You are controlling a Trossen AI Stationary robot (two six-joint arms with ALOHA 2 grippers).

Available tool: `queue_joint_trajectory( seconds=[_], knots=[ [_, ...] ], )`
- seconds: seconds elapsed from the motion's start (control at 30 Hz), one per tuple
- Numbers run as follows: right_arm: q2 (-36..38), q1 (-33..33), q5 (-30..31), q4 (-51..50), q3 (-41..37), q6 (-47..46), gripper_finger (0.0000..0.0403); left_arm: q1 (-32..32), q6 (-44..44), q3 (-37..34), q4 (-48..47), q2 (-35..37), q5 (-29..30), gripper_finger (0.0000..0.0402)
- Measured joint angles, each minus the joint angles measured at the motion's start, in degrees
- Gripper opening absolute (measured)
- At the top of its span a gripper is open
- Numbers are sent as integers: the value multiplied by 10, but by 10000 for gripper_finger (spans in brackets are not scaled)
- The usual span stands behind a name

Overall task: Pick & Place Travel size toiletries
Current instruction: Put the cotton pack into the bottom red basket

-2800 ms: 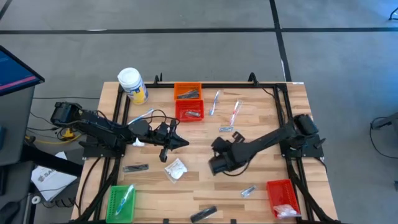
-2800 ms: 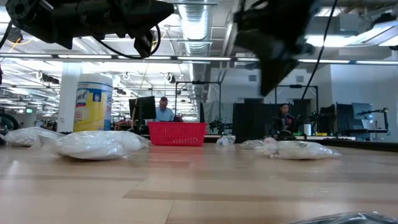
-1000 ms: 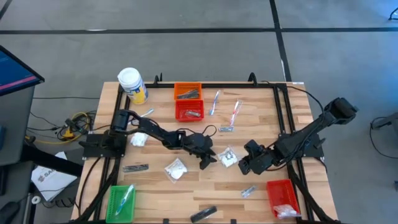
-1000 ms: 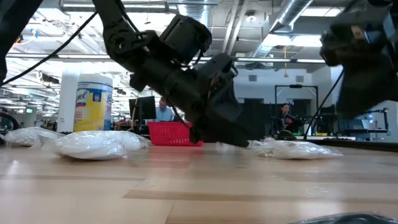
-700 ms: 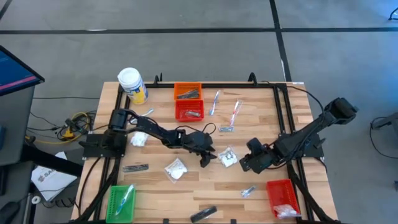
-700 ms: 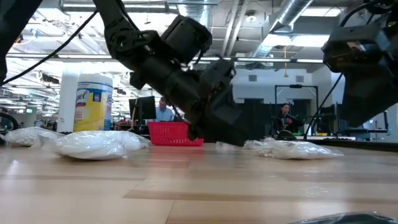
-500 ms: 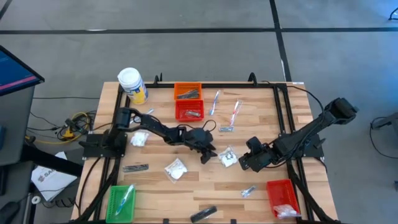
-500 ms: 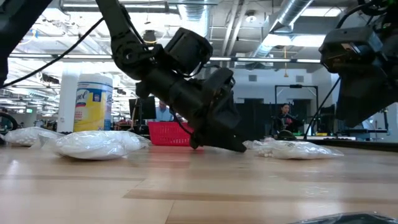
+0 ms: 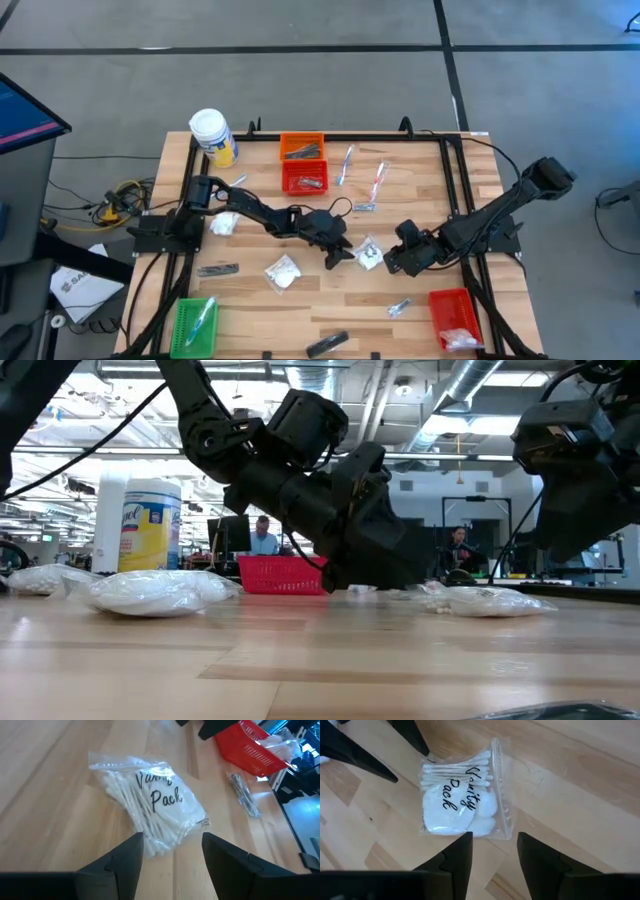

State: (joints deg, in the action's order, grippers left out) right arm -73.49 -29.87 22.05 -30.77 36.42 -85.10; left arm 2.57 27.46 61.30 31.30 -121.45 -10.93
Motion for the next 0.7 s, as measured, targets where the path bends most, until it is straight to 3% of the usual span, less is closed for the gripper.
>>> queue_joint_trajectory(
  seconds=[0.4,0.7],
  knots=[
    [0,0,1,1,0,-3,150,-1,-7,5,-15,-15,37,198],
    [0,0,1,4,0,-3,149,8,-8,55,-20,-56,16,181]
  ],
)
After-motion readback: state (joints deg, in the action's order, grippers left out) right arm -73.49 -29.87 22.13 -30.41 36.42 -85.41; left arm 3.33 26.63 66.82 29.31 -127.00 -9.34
